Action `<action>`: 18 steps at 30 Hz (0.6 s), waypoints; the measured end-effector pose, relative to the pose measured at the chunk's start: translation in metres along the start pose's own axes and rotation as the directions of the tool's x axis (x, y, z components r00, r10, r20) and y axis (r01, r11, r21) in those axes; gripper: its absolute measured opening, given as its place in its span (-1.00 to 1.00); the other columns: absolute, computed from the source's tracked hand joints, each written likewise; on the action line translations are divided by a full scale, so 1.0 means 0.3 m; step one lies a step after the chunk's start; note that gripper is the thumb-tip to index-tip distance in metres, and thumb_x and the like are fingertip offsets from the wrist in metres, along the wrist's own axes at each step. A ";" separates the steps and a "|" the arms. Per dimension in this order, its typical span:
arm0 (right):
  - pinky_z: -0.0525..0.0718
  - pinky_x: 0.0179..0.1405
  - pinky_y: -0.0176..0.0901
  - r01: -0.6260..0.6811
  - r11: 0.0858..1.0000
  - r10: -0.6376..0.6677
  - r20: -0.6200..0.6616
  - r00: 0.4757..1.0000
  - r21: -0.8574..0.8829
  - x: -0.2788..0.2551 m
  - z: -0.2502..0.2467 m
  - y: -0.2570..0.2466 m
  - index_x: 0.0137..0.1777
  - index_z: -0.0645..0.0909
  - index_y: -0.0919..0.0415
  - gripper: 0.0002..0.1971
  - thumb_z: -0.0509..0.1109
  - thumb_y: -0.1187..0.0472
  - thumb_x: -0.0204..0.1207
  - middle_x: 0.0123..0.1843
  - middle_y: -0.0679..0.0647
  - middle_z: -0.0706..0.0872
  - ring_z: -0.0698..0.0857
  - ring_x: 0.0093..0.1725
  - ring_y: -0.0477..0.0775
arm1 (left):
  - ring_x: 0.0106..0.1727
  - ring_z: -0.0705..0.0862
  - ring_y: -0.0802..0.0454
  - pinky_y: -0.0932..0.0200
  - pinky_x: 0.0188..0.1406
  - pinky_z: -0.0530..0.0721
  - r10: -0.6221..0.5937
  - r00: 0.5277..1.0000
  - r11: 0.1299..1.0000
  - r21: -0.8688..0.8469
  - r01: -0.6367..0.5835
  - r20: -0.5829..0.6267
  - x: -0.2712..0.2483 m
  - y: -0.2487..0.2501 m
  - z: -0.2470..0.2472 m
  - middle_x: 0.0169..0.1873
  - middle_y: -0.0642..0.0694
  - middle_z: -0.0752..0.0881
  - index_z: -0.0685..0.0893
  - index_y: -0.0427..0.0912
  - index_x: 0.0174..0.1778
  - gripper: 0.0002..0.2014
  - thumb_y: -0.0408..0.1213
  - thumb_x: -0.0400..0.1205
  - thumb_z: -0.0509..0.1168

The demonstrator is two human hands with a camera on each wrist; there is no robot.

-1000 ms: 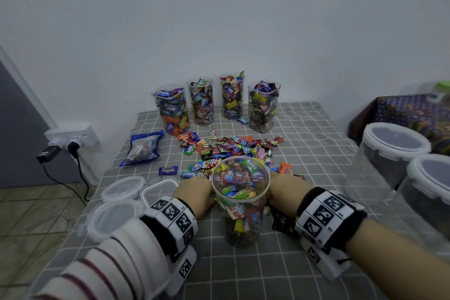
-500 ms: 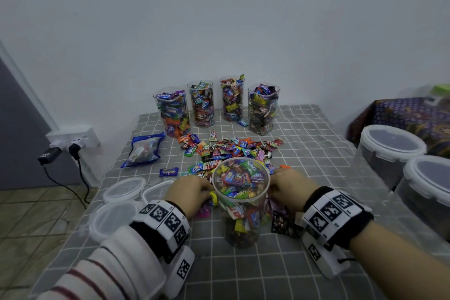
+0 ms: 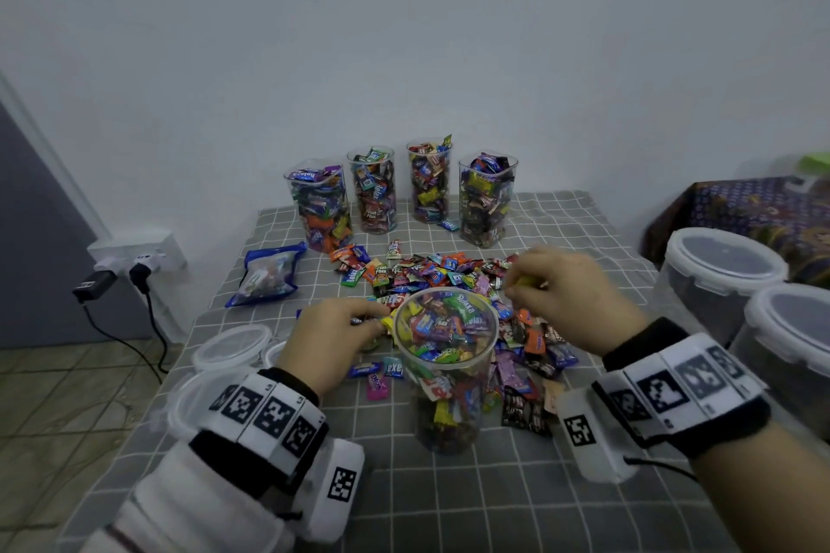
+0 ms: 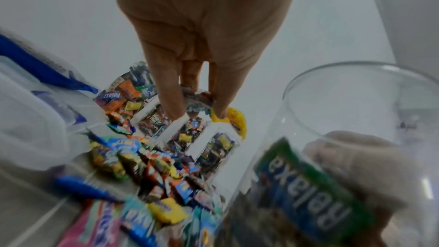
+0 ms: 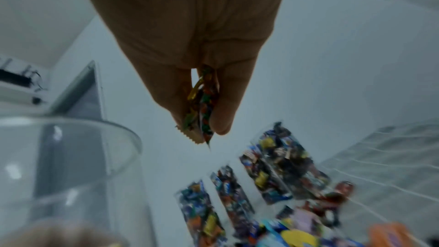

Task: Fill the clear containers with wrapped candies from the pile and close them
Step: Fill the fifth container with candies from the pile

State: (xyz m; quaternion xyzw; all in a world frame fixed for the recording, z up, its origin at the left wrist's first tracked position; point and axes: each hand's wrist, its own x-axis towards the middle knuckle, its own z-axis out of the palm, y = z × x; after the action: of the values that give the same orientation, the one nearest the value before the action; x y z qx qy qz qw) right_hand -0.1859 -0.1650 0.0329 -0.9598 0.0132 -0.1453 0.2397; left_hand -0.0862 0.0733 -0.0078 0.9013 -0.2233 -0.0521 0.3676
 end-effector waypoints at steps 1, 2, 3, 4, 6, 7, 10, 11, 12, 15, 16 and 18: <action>0.55 -0.11 -0.19 0.035 0.998 -0.033 -0.040 0.999 0.049 -0.001 -0.013 -0.019 -0.22 0.61 0.04 -0.88 0.40 0.26 0.52 -0.13 -0.04 0.62 0.58 -0.22 -0.09 | -0.15 0.69 0.15 0.11 0.00 0.67 0.004 1.000 1.000 -0.030 -0.005 -0.018 -0.002 0.006 -0.010 -0.07 0.00 0.80 0.78 -0.01 0.13 -0.79 -0.25 0.61 0.36; 0.53 -0.15 -0.25 0.075 0.994 -0.069 -0.076 0.995 0.085 -0.002 -0.022 -0.041 -0.23 0.61 0.03 -0.86 0.41 0.26 0.52 -0.14 -0.05 0.62 0.58 -0.25 -0.14 | -0.14 0.69 0.17 0.09 0.04 0.68 0.010 0.999 0.998 -0.057 -0.012 -0.038 -0.004 0.012 -0.021 -0.07 0.01 0.79 0.77 -0.02 0.13 -0.79 -0.28 0.61 0.36; 0.52 -0.18 -0.31 0.119 0.988 -0.108 -0.106 0.988 0.102 -0.004 -0.029 -0.065 -0.23 0.63 0.04 -0.87 0.42 0.27 0.51 -0.14 -0.06 0.62 0.58 -0.25 -0.17 | -0.14 0.68 0.18 0.08 0.07 0.68 0.013 0.998 0.996 -0.083 -0.018 -0.060 -0.006 0.018 -0.031 -0.08 0.02 0.77 0.77 -0.03 0.13 -0.78 -0.30 0.60 0.36; 0.52 -0.19 -0.34 0.161 0.982 -0.147 -0.130 0.981 0.103 -0.007 -0.030 -0.086 -0.21 0.66 0.07 -0.89 0.42 0.27 0.51 -0.12 -0.04 0.64 0.60 -0.23 -0.15 | -0.14 0.69 0.18 0.06 0.09 0.68 0.018 0.997 0.993 -0.113 -0.027 -0.081 -0.006 0.024 -0.041 -0.10 0.03 0.76 0.78 -0.04 0.11 -0.79 -0.32 0.59 0.37; 0.53 -0.14 -0.35 0.232 0.968 -0.216 -0.151 0.965 0.096 -0.014 -0.022 -0.126 -0.18 0.70 0.12 -0.94 0.43 0.26 0.50 -0.08 -0.01 0.67 0.61 -0.17 -0.08 | -0.12 0.72 0.13 -0.03 0.08 0.71 0.031 0.993 0.984 -0.173 -0.050 -0.110 -0.007 0.035 -0.059 -0.14 0.07 0.76 0.78 0.01 0.05 -0.80 -0.33 0.58 0.38; 0.52 -0.12 -0.35 0.263 0.960 -0.247 -0.151 0.957 0.100 -0.017 -0.015 -0.143 -0.17 0.71 0.13 -0.95 0.43 0.24 0.49 -0.08 -0.01 0.68 0.61 -0.14 -0.08 | -0.11 0.72 0.12 -0.05 0.06 0.72 0.042 0.993 0.980 -0.189 -0.063 -0.114 -0.008 0.041 -0.065 -0.15 0.10 0.76 0.78 0.06 0.01 -0.80 -0.33 0.57 0.39; 0.56 -0.08 -0.26 0.322 0.941 -0.310 -0.114 0.944 0.104 -0.023 0.017 -0.171 -0.16 0.72 0.15 -0.86 0.34 0.16 0.45 -0.07 -0.01 0.68 0.62 -0.10 -0.07 | -0.13 0.73 0.11 -0.04 0.01 0.74 0.069 0.991 0.975 -0.202 -0.092 -0.117 -0.012 0.058 -0.075 -0.18 0.14 0.75 0.75 0.15 -0.05 -0.79 -0.31 0.58 0.39; 0.59 -0.07 -0.18 0.328 0.939 -0.319 -0.094 0.943 0.103 -0.025 0.027 -0.176 -0.15 0.72 0.15 -0.84 0.32 0.15 0.45 -0.07 -0.01 0.68 0.63 -0.09 -0.04 | -0.13 0.73 0.10 -0.04 -0.01 0.75 0.072 0.990 0.974 -0.207 -0.096 -0.120 -0.013 0.061 -0.077 -0.18 0.13 0.75 0.76 0.14 -0.05 -0.80 -0.31 0.58 0.39; 0.62 -0.06 -0.11 0.335 0.937 -0.329 -0.077 0.941 0.101 -0.026 0.037 -0.179 -0.15 0.72 0.15 -0.84 0.31 0.15 0.45 -0.06 0.00 0.68 0.64 -0.08 -0.01 | -0.14 0.73 0.09 -0.05 -0.01 0.75 0.071 0.990 0.972 -0.213 -0.097 -0.124 -0.013 0.061 -0.078 -0.17 0.12 0.76 0.76 0.14 -0.05 -0.80 -0.30 0.58 0.39; 0.66 -0.08 -0.01 0.370 0.926 -0.367 -0.054 0.929 0.068 -0.031 0.061 -0.180 -0.14 0.72 0.16 -0.84 0.32 0.16 0.44 -0.04 0.00 0.69 0.67 -0.08 0.02 | -0.13 0.74 0.09 -0.06 -0.02 0.76 0.075 0.989 0.972 -0.213 -0.101 -0.124 -0.015 0.062 -0.079 -0.14 0.11 0.77 0.75 0.17 -0.06 -0.80 -0.29 0.58 0.39; 0.67 -0.09 -0.02 0.376 0.925 -0.373 -0.047 0.927 0.055 -0.033 0.067 -0.180 -0.14 0.73 0.15 -0.84 0.32 0.16 0.44 -0.03 0.00 0.70 0.68 -0.08 0.02 | -0.12 0.74 0.09 -0.06 -0.02 0.76 0.076 0.989 0.972 -0.214 -0.102 -0.123 -0.016 0.062 -0.080 -0.13 0.10 0.77 0.75 0.18 -0.07 -0.79 -0.29 0.58 0.39; 0.70 -0.13 -0.02 0.385 0.922 -0.383 -0.046 0.922 0.034 -0.035 0.073 -0.179 -0.15 0.74 0.13 -0.84 0.33 0.14 0.45 -0.01 -0.01 0.71 0.70 -0.09 0.01 | -0.11 0.74 0.05 -0.08 -0.02 0.76 0.073 0.989 0.969 -0.226 -0.100 -0.125 -0.015 0.063 -0.079 -0.12 0.08 0.78 0.75 0.19 -0.08 -0.79 -0.29 0.57 0.39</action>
State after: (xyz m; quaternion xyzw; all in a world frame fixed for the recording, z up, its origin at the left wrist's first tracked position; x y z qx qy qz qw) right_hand -0.1921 -0.1066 0.0366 -0.9355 -0.1737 -0.2083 0.2266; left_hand -0.0910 0.0785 0.0222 0.8430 -0.2331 -0.0092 0.4846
